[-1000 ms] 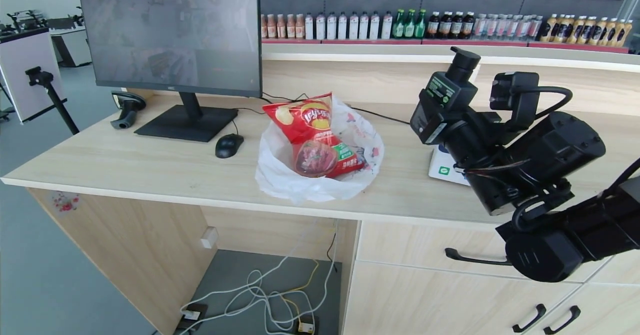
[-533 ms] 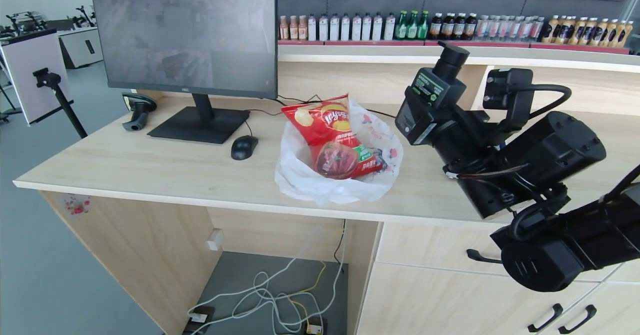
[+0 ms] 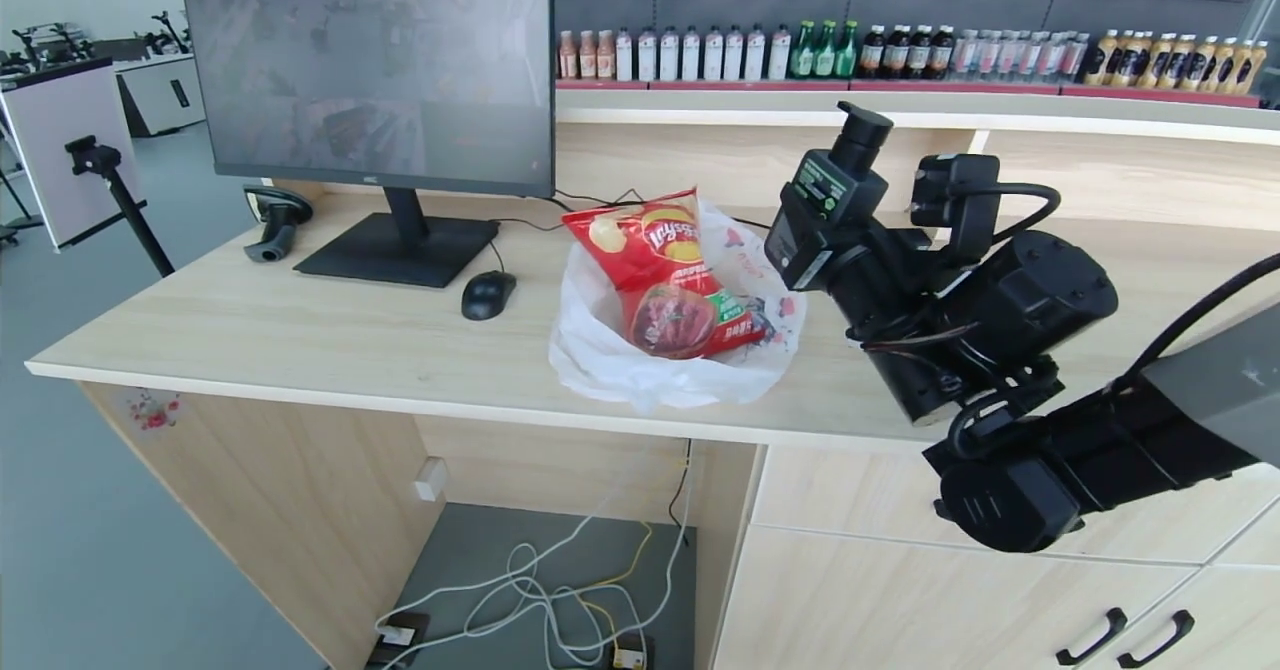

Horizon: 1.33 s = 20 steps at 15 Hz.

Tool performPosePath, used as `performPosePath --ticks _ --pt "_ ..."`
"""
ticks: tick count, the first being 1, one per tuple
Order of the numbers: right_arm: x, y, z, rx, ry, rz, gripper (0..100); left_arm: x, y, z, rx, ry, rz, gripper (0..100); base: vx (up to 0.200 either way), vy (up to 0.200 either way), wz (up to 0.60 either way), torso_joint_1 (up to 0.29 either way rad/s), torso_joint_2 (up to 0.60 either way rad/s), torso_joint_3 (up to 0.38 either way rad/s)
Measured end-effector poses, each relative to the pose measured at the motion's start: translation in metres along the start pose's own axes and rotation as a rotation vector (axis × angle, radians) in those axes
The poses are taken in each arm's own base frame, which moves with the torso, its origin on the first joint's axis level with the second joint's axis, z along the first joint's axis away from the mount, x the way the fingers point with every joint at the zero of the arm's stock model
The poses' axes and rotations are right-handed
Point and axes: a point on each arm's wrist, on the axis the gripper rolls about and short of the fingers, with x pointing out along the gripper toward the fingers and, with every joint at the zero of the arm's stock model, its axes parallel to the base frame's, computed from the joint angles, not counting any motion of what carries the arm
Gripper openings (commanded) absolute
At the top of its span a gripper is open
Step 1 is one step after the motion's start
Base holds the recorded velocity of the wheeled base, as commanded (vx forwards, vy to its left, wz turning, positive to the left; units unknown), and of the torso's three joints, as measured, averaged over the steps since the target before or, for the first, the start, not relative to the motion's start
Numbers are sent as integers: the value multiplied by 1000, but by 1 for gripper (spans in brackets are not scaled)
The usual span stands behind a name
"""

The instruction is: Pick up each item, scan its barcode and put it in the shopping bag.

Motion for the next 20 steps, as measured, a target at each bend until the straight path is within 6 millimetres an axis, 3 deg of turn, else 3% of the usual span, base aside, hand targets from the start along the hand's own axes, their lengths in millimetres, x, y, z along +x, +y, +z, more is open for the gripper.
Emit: performPosePath --ticks 6,10,13,20 --pt "19 7 -52 -14 35 11 0 0 0 0 -1 0 0 100 0 0 0 0 0 0" --pt "20 -7 -76 -40 75 -2 0 0 0 0 -1 0 1 100 0 0 0 0 0 0" --pt "24 -23 -85 -61 82 -35 0 0 0 0 0 0 0 100 0 0 0 0 0 0" --pt "23 -27 -99 -89 102 -39 0 0 0 0 2 0 0 100 0 0 0 0 0 0"
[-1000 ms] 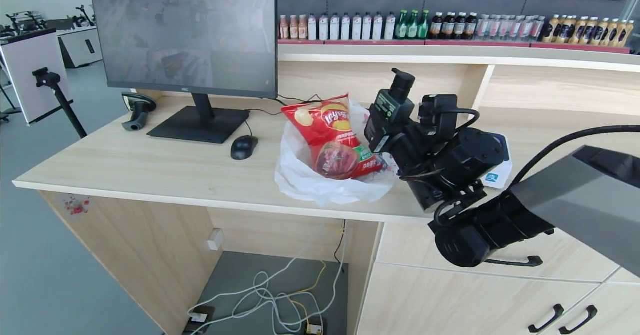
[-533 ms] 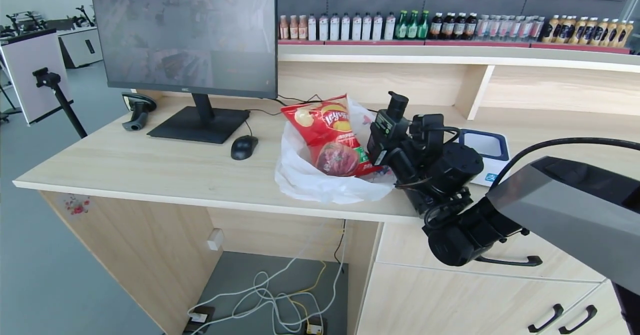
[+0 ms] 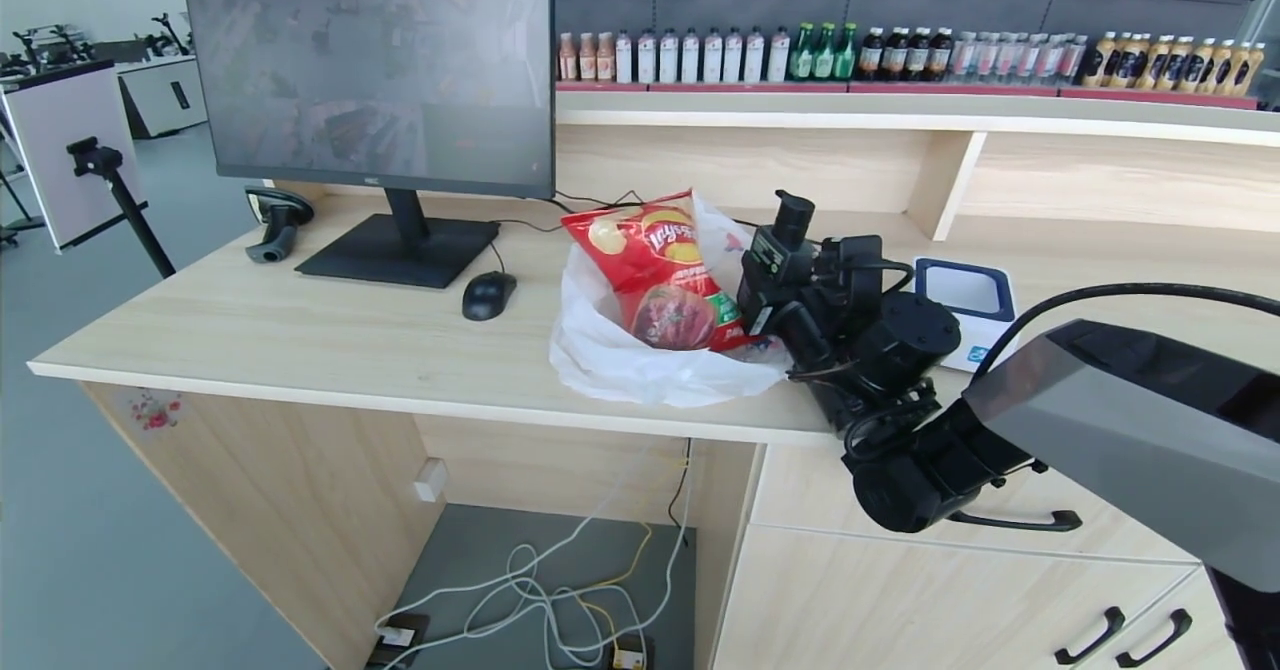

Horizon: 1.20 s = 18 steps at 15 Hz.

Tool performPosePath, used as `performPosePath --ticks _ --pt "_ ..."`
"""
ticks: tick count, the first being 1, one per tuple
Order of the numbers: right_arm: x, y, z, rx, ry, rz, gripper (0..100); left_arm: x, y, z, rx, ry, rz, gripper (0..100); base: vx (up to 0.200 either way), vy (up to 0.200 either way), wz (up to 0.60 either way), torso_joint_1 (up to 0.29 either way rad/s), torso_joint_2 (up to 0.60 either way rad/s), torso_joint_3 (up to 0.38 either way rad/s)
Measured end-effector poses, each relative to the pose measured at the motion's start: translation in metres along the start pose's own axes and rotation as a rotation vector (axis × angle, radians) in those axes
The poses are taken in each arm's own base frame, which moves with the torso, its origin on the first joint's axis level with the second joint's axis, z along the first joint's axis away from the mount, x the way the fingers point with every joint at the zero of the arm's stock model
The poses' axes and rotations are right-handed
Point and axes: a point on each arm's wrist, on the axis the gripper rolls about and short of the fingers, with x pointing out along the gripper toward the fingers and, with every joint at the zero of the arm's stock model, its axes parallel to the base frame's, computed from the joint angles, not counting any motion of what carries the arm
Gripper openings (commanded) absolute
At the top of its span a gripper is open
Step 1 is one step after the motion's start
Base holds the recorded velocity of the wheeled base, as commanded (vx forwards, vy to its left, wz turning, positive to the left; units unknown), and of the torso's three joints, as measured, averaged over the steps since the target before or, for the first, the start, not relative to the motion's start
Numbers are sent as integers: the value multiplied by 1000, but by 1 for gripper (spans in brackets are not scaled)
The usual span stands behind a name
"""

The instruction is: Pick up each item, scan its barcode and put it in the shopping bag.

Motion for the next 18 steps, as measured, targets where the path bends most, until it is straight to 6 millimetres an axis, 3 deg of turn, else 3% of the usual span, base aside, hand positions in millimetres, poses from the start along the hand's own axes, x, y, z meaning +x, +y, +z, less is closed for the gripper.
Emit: performPosePath --ticks 6,7,18 --pt "-1 6 -1 -60 4 59 0 0 0 0 0 0 0 100 0 0 0 0 0 0" --pt "-1 6 0 -69 2 68 100 0 0 0 0 0 0 100 0 0 0 0 0 0" --pt "1 4 10 -64 -20 66 100 0 0 0 0 0 0 100 0 0 0 0 0 0"
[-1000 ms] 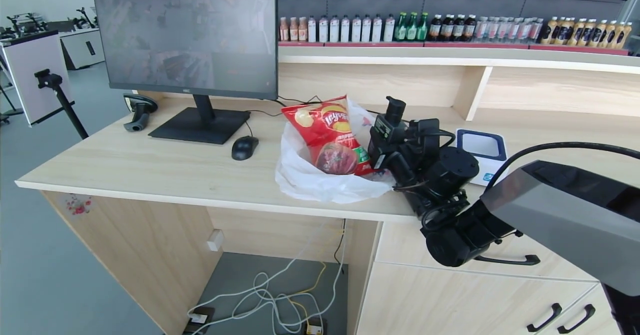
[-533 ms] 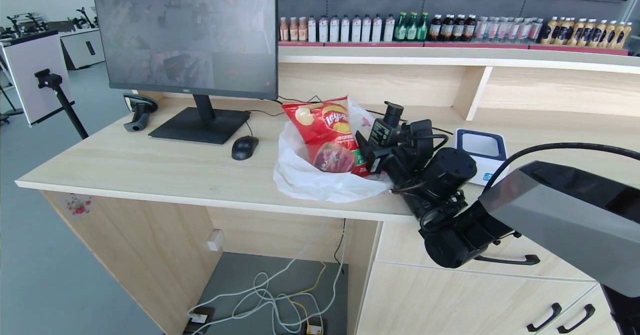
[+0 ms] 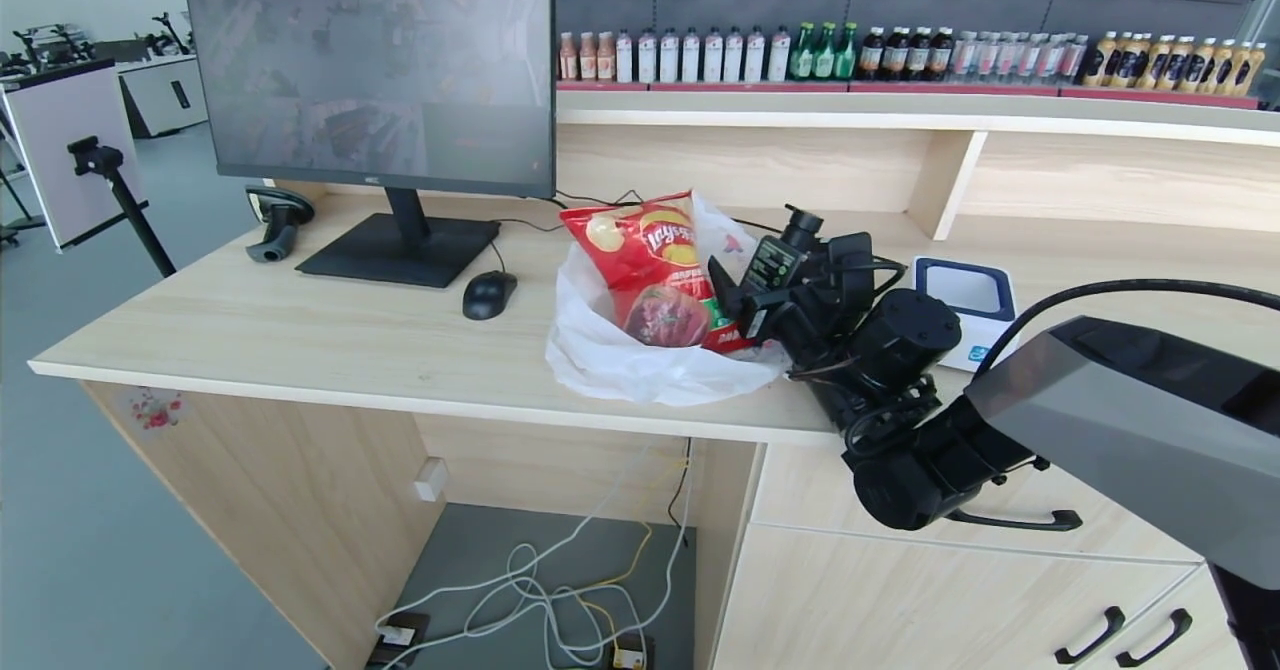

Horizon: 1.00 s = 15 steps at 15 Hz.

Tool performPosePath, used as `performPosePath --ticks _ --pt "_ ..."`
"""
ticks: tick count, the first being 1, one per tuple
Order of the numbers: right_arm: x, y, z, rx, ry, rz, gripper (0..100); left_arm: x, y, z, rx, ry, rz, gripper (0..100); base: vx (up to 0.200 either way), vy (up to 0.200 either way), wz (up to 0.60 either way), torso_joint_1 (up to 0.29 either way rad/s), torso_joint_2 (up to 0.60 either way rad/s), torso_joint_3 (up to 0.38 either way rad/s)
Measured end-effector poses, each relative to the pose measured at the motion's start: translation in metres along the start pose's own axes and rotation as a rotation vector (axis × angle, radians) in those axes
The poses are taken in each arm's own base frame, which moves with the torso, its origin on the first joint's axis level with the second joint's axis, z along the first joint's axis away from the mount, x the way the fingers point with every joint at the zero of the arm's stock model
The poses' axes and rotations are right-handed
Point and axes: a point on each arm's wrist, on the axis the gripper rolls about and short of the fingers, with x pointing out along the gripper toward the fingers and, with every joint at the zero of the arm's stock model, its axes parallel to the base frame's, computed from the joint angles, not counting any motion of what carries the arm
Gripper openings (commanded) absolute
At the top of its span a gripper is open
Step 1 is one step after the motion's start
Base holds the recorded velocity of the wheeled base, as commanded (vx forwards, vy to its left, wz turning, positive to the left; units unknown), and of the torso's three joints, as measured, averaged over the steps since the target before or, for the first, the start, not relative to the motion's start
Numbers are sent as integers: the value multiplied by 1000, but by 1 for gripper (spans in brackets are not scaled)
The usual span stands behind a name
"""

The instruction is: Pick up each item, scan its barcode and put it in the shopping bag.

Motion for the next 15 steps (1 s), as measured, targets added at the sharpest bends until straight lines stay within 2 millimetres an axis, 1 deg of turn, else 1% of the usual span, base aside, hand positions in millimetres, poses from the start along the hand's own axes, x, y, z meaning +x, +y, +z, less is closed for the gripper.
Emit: performPosePath --ticks 3,6,9,11,15 --pt "1 5 9 4 -21 10 100 0 0 0 0 0 0 100 0 0 0 0 0 0" --pt "-1 21 18 18 -40 43 100 0 0 0 0 0 0 100 0 0 0 0 0 0" --pt "-3 33 21 27 -43 69 100 0 0 0 0 0 0 100 0 0 0 0 0 0" --pt "-4 38 22 32 -43 78 100 0 0 0 0 0 0 100 0 0 0 0 0 0" --pt "-5 39 22 33 -42 79 100 0 0 0 0 0 0 100 0 0 0 0 0 0"
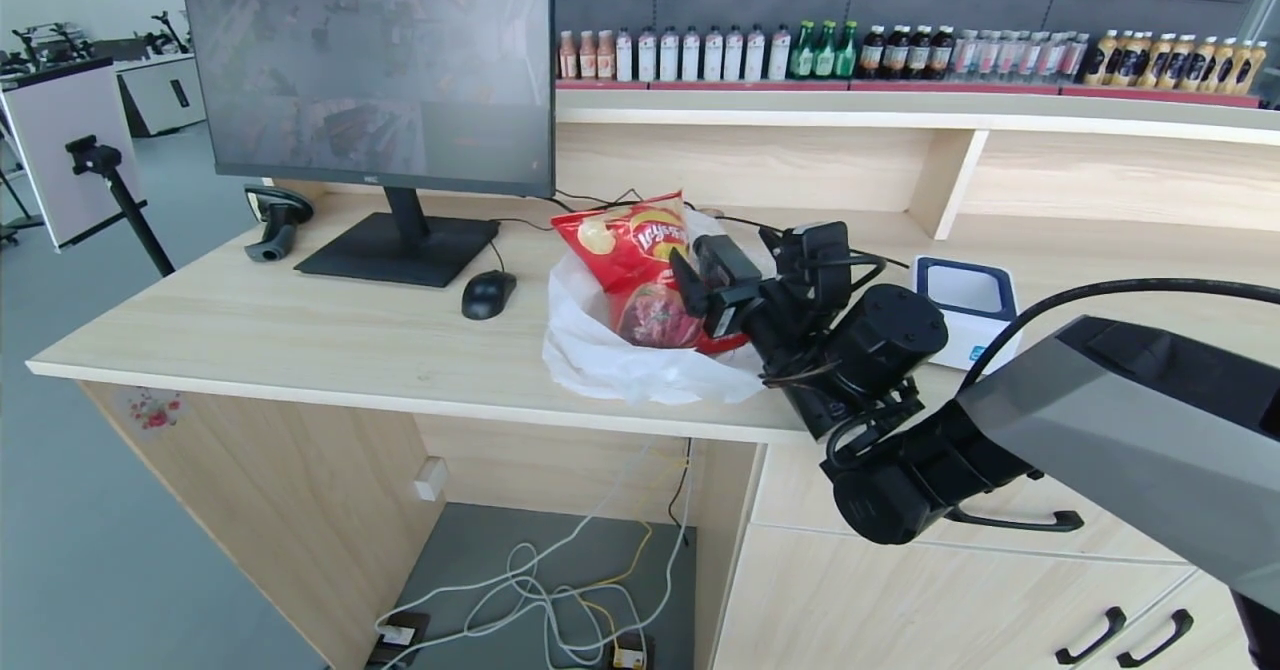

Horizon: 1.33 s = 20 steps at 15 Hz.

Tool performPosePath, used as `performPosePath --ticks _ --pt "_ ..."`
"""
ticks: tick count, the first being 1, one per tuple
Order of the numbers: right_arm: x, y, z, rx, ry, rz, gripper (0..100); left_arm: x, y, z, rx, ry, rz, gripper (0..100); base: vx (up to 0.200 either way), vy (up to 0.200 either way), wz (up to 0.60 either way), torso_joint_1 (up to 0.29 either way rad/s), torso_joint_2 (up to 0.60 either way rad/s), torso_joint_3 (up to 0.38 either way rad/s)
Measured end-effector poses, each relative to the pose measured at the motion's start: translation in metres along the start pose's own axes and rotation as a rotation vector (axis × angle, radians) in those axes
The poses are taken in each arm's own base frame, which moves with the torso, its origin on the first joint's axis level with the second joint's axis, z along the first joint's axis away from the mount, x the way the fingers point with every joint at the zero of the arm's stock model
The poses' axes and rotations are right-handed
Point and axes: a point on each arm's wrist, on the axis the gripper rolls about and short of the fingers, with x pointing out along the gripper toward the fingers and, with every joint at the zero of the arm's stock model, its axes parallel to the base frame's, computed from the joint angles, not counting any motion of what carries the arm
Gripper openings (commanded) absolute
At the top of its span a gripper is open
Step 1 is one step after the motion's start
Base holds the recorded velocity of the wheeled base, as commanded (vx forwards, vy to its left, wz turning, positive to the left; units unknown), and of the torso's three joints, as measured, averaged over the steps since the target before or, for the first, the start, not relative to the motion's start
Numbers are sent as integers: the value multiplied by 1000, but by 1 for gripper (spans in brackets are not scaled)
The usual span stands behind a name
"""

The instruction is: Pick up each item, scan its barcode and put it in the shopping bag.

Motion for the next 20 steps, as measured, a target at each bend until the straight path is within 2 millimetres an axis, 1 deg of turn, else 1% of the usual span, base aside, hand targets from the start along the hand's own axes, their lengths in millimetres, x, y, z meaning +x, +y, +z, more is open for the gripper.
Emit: performPosePath --ticks 4,7,10,12,13,14,16,18,19,20 --pt "0 0 1 0 -1 0 100 0 0 0 1 0 0 100 0 0 0 0 0 0" --pt "-1 -1 8 1 -11 -1 100 0 0 0 1 0 0 100 0 0 0 0 0 0" --pt "-15 -4 25 -1 6 1 100 0 0 0 0 0 0 100 0 0 0 0 0 0" --pt "-34 -9 43 -3 33 3 100 0 0 0 -1 0 0 100 0 0 0 0 0 0" --pt "-50 -11 50 -6 67 6 100 0 0 0 0 0 0 100 0 0 0 0 0 0" --pt "-72 -15 56 -7 122 11 100 0 0 0 0 0 0 100 0 0 0 0 0 0" --pt "-123 -24 69 -6 226 12 100 0 0 0 0 0 0 100 0 0 0 0 0 0" --pt "-185 -36 85 -4 326 2 100 0 0 0 0 0 0 100 0 0 0 0 0 0" --pt "-209 -40 95 0 349 -1 100 0 0 0 0 0 0 100 0 0 0 0 0 0" --pt "-229 -43 104 2 367 -2 100 0 0 0 0 0 0 100 0 0 0 0 0 0"
